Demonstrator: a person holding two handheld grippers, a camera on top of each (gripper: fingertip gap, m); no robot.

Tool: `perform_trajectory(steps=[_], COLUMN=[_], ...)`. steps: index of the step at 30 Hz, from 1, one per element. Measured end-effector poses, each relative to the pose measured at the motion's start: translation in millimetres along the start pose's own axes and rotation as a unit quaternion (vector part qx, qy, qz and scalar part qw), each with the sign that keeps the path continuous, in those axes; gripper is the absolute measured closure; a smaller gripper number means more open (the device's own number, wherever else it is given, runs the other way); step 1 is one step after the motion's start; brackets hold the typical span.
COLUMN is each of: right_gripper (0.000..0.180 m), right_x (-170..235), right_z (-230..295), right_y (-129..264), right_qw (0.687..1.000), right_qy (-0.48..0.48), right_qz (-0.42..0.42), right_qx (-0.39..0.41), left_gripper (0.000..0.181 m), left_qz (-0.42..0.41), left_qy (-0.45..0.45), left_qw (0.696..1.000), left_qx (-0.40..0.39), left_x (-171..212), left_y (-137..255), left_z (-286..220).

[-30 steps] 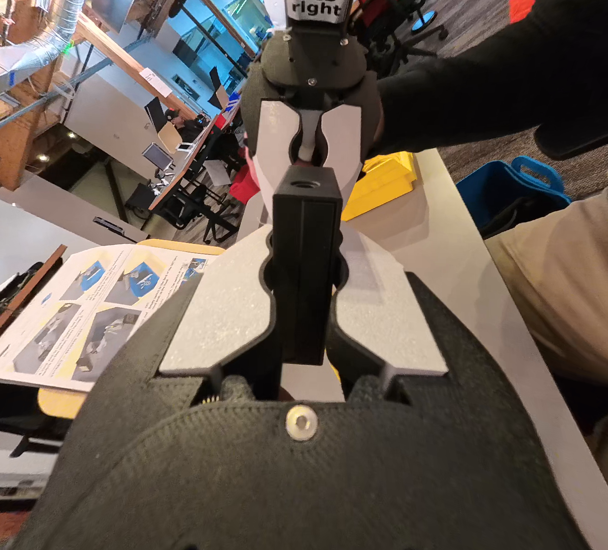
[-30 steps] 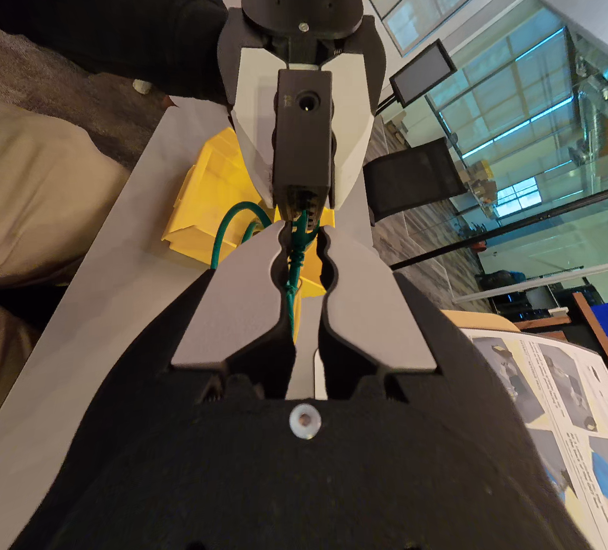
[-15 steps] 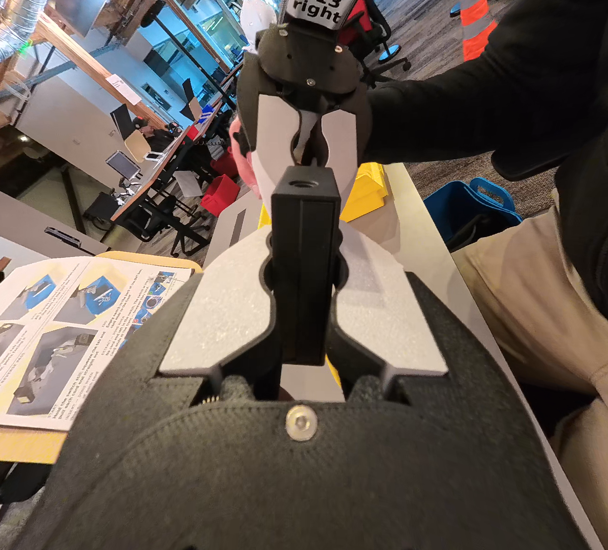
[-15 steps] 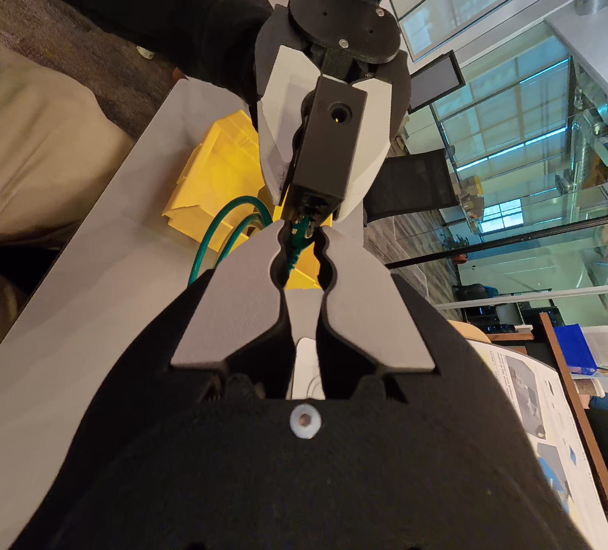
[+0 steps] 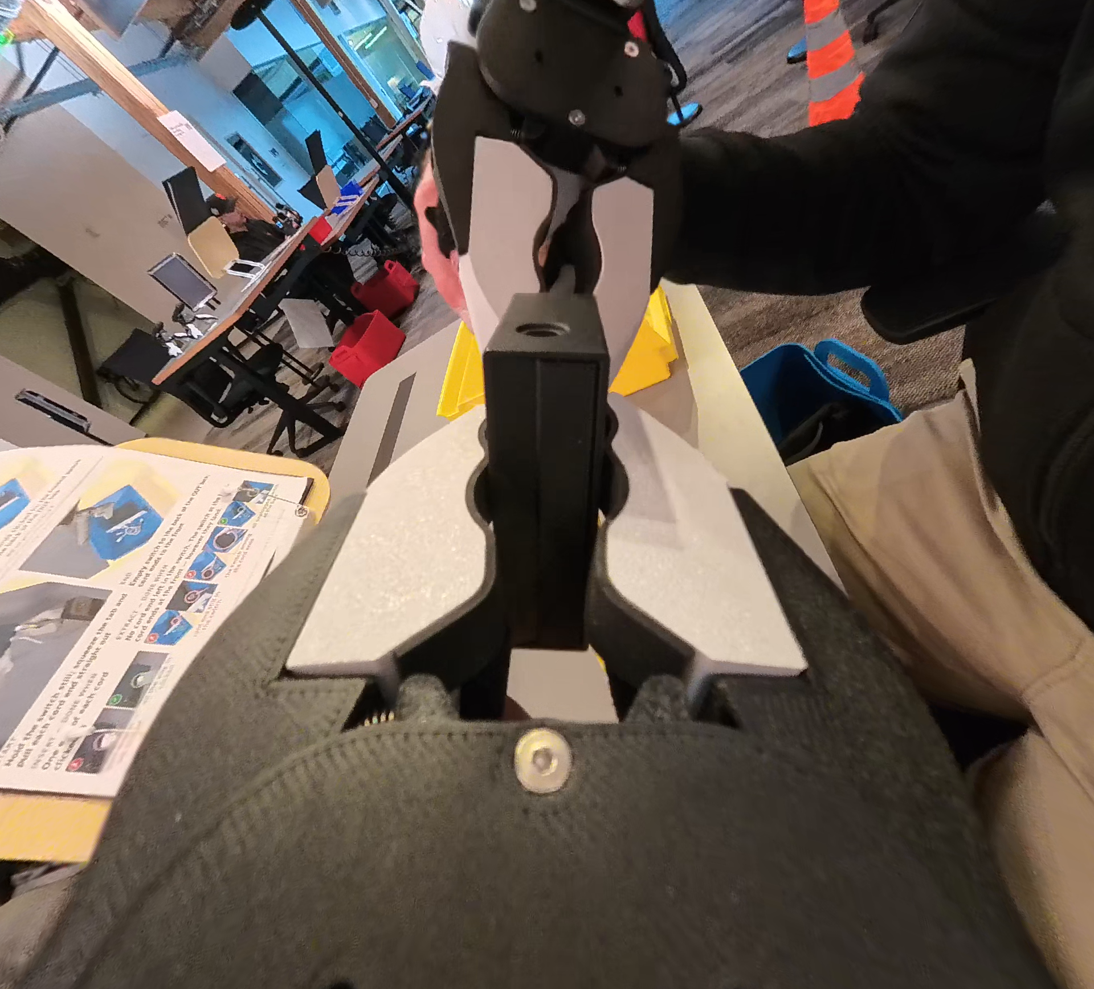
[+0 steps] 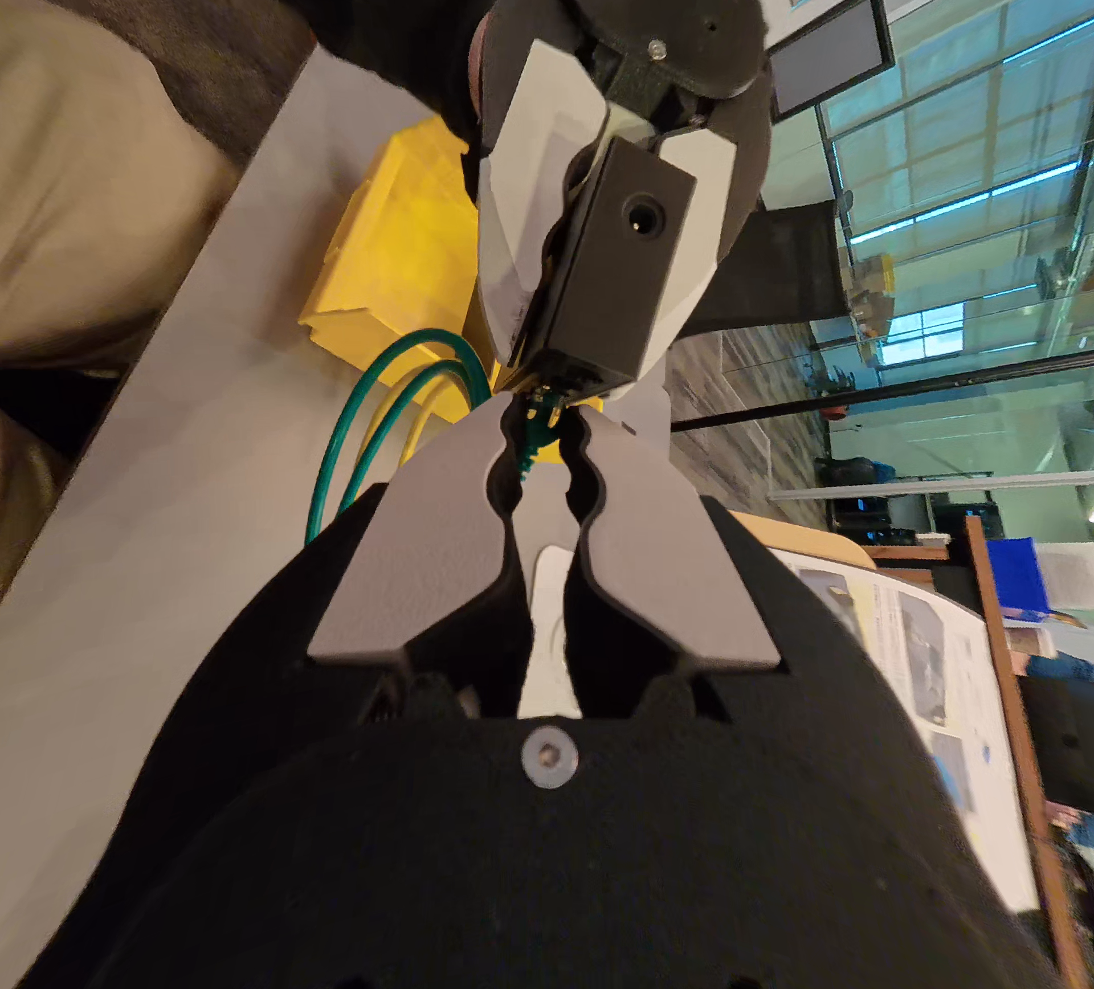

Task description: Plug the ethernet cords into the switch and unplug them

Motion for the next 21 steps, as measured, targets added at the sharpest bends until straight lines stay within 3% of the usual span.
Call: perform_trajectory(steps=[7, 12, 14, 21], right_gripper=[0.168, 0.168, 0.168, 0.168], right_x=[6.7, 0.1, 2.3, 6.7], right_z=[-4.3, -7.8, -8.4, -7.1], right_y=[0.7, 6.8, 8.0, 6.0], right_qw=[0.999, 0.995, 0.994, 0.996], right_qy=[-0.04, -0.078, -0.081, -0.071], right_qz=[-0.01, -0.062, -0.065, -0.057], right_qx=[-0.004, -0.012, -0.014, -0.004], left_gripper=[0.151, 0.151, 0.144, 0.151], left_qz=[0.054, 0.054, 0.067, 0.086], left_qy=[-0.02, -0.023, -0.03, -0.044], left_qw=[0.998, 0.998, 0.996, 0.993], left_qx=[-0.028, -0.037, -0.048, -0.061], left_x=[6.2, 1.4, 6.0, 12.4], left_y=[-3.9, -0.9, -4.1, -8.4], left_z=[4.4, 4.5, 5.9, 7.3])
Point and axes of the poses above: each gripper's, where its closed fingertips meet, y back along the fingers, x out of its underside, z = x × y across the jaws, the point moved 1 cm from there along y, back along the fingers, and after that the axes turned 11 degrees about z, right-handed, at the moved point
